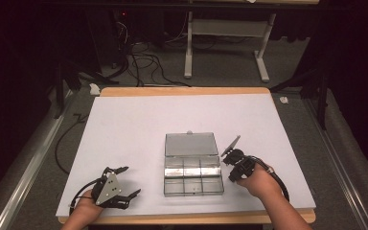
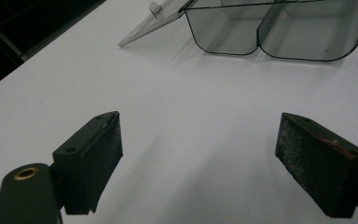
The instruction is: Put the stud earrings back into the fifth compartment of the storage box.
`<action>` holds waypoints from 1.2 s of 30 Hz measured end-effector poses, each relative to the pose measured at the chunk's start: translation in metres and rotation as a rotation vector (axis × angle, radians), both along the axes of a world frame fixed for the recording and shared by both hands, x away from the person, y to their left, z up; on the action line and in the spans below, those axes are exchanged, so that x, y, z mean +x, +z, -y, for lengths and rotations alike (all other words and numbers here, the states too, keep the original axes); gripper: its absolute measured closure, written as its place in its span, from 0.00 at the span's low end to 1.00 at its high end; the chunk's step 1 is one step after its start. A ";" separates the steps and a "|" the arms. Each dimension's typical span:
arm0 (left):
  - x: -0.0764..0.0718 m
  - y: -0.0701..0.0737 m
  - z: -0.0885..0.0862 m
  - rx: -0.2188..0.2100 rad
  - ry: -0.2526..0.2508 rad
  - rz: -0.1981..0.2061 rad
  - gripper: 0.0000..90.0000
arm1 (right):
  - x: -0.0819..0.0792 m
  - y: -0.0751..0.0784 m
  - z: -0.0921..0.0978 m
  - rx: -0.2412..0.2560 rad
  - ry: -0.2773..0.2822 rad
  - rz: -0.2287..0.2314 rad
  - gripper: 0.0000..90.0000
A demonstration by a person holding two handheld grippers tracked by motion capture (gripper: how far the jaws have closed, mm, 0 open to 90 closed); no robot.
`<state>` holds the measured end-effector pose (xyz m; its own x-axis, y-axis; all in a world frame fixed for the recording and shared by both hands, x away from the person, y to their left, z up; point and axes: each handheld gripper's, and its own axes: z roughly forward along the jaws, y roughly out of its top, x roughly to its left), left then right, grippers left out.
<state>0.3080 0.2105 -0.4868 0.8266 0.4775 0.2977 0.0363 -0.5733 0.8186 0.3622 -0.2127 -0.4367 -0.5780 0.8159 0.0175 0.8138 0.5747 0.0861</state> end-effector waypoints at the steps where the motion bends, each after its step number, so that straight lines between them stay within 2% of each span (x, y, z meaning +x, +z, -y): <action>1: 0.000 0.000 0.000 0.000 0.001 -0.002 0.17 | 0.000 0.001 0.000 0.000 0.002 0.006 0.96; 4: -0.001 0.000 0.000 0.000 -0.007 0.010 0.17 | 0.000 0.007 0.001 0.019 -0.010 0.007 0.96; 8: 0.000 0.000 0.000 0.000 0.001 0.003 0.17 | 0.000 0.016 0.000 0.018 -0.015 0.011 0.96; 10: -0.001 0.000 0.000 0.000 -0.006 0.012 0.17 | 0.001 0.021 0.001 0.029 0.010 0.026 0.96; 13: 0.000 0.000 0.000 0.000 0.001 0.002 0.17 | -0.001 0.028 -0.001 0.031 0.003 0.024 0.96; 16: -0.001 0.000 0.000 0.002 -0.006 0.013 0.17 | -0.002 0.035 -0.003 0.033 0.017 0.028 0.96; 21: -0.001 0.000 0.000 0.002 0.000 0.008 0.17 | -0.005 0.045 -0.010 0.031 0.036 0.033 0.96; 22: -0.001 -0.001 0.001 -0.002 -0.003 0.011 0.17 | -0.006 0.047 -0.013 0.034 0.024 0.031 0.96; 24: -0.001 0.000 0.000 0.000 -0.005 0.007 0.17 | -0.006 0.049 -0.015 0.033 0.052 0.036 0.96; 26: 0.000 0.000 0.000 -0.001 0.004 0.001 0.17 | -0.007 0.052 -0.020 0.037 0.051 0.036 0.96; 29: -0.001 0.000 0.000 0.000 -0.007 0.012 0.17 | -0.008 0.054 -0.027 0.038 0.061 0.033 0.96; 32: 0.000 0.000 0.000 -0.001 0.003 0.001 0.17 | -0.007 0.053 -0.034 0.038 0.087 0.030 0.96; 36: -0.002 0.000 0.000 0.000 -0.007 0.015 0.17 | -0.007 0.053 -0.042 0.043 0.094 0.032 0.96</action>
